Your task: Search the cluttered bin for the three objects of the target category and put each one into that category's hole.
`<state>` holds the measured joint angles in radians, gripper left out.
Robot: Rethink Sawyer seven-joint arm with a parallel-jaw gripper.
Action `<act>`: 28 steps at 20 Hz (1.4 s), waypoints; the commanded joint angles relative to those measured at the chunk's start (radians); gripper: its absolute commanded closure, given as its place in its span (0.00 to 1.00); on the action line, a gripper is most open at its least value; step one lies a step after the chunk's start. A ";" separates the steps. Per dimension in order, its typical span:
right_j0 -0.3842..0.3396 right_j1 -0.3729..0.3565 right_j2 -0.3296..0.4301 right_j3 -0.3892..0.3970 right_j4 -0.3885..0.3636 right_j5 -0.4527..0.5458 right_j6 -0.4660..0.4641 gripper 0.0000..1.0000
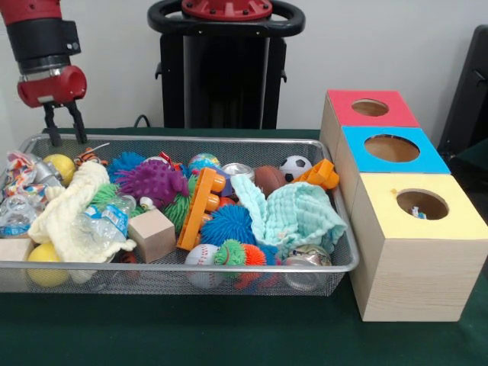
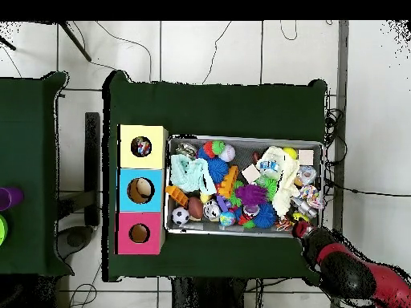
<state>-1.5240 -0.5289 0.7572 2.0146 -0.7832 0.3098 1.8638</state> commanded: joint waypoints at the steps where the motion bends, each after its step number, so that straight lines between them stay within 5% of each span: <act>1: -0.024 0.146 -0.057 -0.068 -0.117 -0.017 -0.117 0.00; 20: -0.017 0.184 -0.053 -0.119 -0.065 0.078 -0.093 0.00; 28: 0.073 0.278 -0.063 -0.281 -0.052 0.118 -0.119 0.00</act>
<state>-1.5133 -0.3688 0.7328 1.9448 -0.8337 0.3094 1.8638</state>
